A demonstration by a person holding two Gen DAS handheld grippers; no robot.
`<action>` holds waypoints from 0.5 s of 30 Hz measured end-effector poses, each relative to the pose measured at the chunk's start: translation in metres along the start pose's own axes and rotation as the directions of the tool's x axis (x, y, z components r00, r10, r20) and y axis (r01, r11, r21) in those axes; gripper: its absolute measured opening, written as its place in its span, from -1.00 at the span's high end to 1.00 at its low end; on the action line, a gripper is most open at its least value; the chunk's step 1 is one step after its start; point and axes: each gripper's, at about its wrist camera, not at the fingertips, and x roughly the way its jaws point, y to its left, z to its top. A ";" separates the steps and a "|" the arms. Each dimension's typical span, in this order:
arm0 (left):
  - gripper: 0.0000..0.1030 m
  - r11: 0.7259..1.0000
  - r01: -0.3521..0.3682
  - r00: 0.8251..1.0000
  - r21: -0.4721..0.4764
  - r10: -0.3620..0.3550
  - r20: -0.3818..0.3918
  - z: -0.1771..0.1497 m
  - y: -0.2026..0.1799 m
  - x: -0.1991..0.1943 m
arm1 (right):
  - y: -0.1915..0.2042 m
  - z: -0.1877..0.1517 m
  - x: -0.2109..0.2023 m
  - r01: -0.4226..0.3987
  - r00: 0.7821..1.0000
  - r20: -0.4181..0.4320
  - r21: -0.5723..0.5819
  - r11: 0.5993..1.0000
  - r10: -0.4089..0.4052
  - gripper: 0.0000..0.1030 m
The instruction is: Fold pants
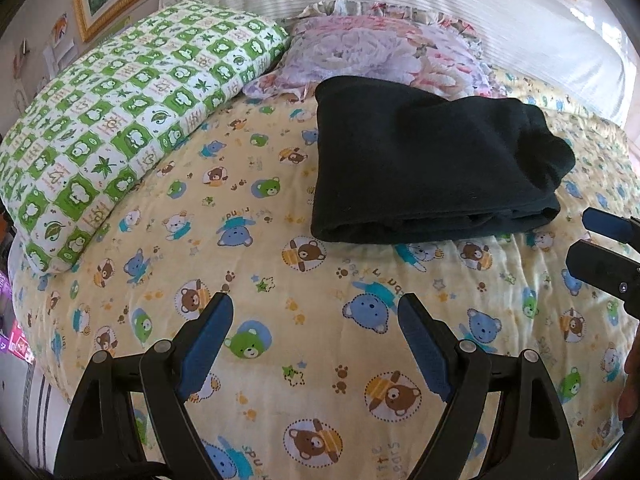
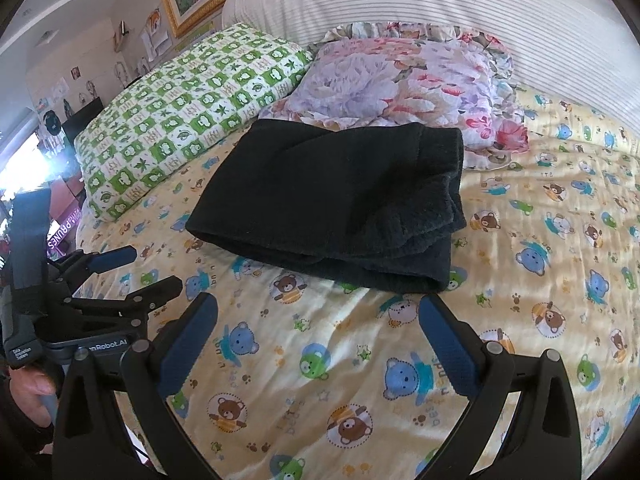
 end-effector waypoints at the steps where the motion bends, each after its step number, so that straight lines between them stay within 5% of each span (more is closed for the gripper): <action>1: -0.65 1.000 0.000 1.000 0.000 0.000 -0.001 0.001 0.000 0.001 | -0.001 0.000 0.001 0.000 1.000 -0.001 0.001 1.000 0.000 -0.95; 15: -0.62 0.999 -0.020 0.994 0.024 0.018 0.108 0.014 -0.008 0.006 | -0.024 0.012 0.002 0.003 0.997 0.071 0.085 0.996 -0.010 -0.95</action>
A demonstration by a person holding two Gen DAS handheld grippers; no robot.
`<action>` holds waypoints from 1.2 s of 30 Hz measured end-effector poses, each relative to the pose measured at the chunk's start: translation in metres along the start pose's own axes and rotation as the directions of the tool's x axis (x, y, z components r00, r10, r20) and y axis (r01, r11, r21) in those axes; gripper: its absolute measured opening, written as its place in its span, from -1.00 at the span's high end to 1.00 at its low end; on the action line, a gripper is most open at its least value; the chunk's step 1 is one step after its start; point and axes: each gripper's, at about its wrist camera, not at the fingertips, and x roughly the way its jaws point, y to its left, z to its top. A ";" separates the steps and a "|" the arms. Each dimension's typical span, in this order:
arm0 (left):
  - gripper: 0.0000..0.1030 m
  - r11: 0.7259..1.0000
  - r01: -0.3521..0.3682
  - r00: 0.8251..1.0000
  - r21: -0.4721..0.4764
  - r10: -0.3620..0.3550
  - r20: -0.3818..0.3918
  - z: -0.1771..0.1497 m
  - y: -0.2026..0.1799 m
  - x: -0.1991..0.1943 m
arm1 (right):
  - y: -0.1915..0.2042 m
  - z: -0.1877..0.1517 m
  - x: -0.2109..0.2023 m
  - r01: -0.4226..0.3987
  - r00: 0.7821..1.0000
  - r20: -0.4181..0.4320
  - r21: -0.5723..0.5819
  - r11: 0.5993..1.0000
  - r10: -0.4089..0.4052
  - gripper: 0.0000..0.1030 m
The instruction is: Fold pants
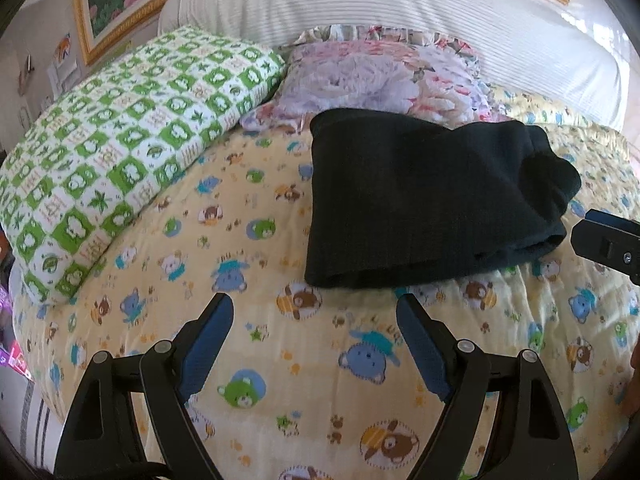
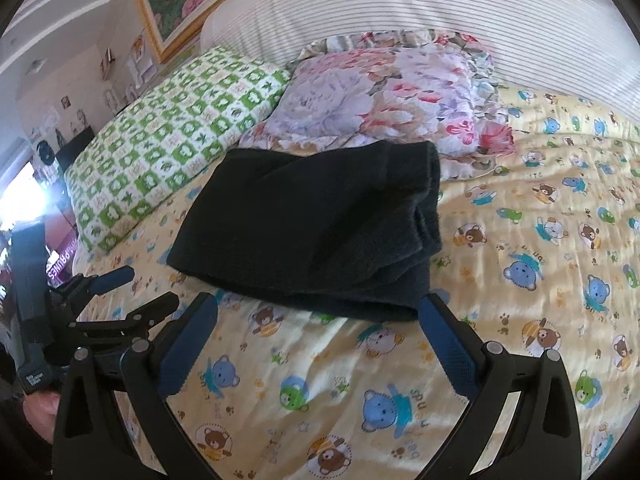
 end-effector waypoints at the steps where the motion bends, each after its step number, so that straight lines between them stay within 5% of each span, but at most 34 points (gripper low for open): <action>1: -0.62 1.000 0.005 1.000 0.002 -0.005 -0.001 0.002 -0.001 0.002 | -0.001 0.001 0.001 0.002 1.000 0.000 0.001 1.000 -0.002 -0.95; 36: -0.65 0.997 0.079 0.997 -0.015 -0.079 -0.023 0.034 -0.019 0.001 | -0.025 0.003 -0.010 0.018 1.000 0.004 0.054 0.998 -0.018 -0.96</action>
